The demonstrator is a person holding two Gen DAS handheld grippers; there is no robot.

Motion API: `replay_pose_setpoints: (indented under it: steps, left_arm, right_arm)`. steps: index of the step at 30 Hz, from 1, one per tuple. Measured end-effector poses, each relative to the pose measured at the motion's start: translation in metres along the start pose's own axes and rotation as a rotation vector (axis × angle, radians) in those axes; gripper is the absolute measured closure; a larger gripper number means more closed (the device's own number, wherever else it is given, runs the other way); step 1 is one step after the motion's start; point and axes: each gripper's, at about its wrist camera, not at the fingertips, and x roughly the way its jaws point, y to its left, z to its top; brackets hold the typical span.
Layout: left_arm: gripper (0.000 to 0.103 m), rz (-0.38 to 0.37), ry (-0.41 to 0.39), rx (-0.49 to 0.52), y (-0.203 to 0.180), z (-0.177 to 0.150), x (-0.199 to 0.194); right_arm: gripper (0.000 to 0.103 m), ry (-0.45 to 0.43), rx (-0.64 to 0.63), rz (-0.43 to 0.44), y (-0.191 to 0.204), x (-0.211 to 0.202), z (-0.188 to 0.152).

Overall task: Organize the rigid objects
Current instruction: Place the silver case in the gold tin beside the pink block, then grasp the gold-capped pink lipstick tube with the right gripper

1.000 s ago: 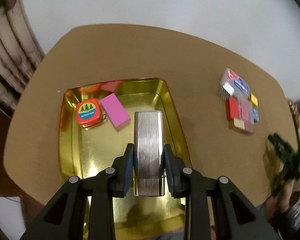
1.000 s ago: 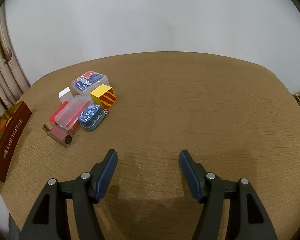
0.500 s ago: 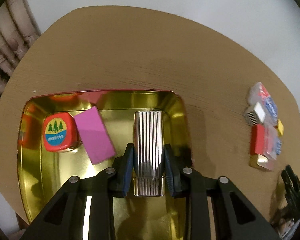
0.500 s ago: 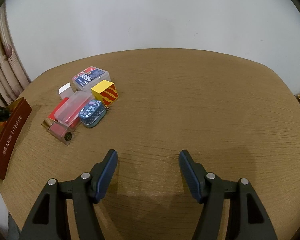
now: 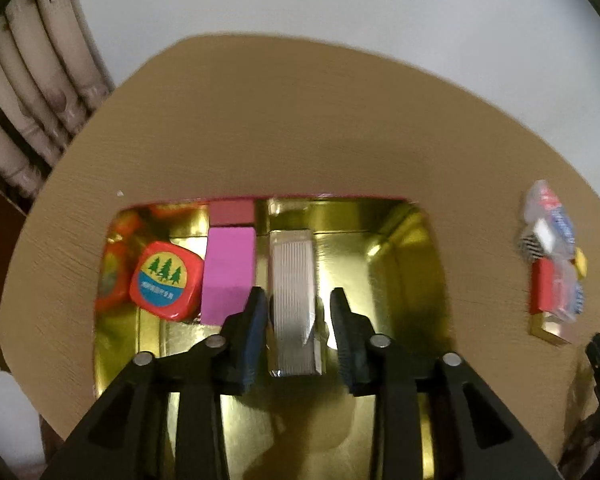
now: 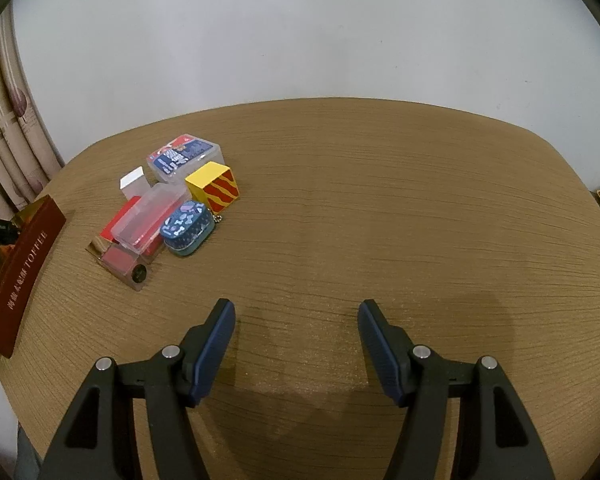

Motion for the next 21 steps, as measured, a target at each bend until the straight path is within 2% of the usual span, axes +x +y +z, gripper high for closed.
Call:
replay_pose_setpoints:
  steps: [1, 3, 5, 6, 7, 9, 12, 17, 19, 21]
  left_arm:
    - [0.06, -0.001, -0.022, 0.004, -0.003, -0.003, -0.011]
    - [0.056, -0.011, -0.079, 0.003, -0.011, -0.014, -0.038]
    - [0.045, -0.039, -0.128, 0.007, -0.024, -0.027, -0.065]
    - [0.031, -0.042, -0.147, 0.006, -0.033, -0.038, -0.08]
    - [0.024, -0.048, -0.164, 0.0, -0.041, -0.047, -0.091]
    - [0.022, -0.102, -0.184, 0.006, -0.057, -0.072, -0.108]
    - [0.017, -0.179, -0.157, 0.026, -0.075, -0.112, -0.115]
    - [0.017, -0.234, -0.032, 0.053, -0.099, -0.171, -0.094]
    - [0.017, -0.244, -0.017, 0.064, -0.105, -0.184, -0.091]
    - [0.017, -0.243, -0.019, 0.071, -0.108, -0.191, -0.091]
  right_arm:
    - [0.037, -0.01, 0.002, 0.008, 0.0, -0.002, -0.001]
    - [0.037, -0.04, 0.002, 0.034, -0.001, -0.009, -0.002]
    - [0.037, -0.055, -0.021, 0.061, 0.002, -0.013, -0.003]
    - [0.037, -0.055, -0.041, 0.066, 0.006, -0.015, -0.003]
    - [0.037, -0.05, -0.07, 0.067, 0.012, -0.016, -0.004]
    - [0.037, -0.037, -0.104, 0.083, 0.023, -0.018, -0.004]
    - [0.037, -0.036, -0.138, 0.176, 0.042, -0.026, -0.003]
    - [0.037, 0.018, -0.389, 0.274, 0.094, -0.022, 0.008]
    - [0.037, 0.054, -0.462, 0.304, 0.108, -0.016, 0.017]
    - [0.037, 0.083, -0.483, 0.328, 0.113, -0.008, 0.025]
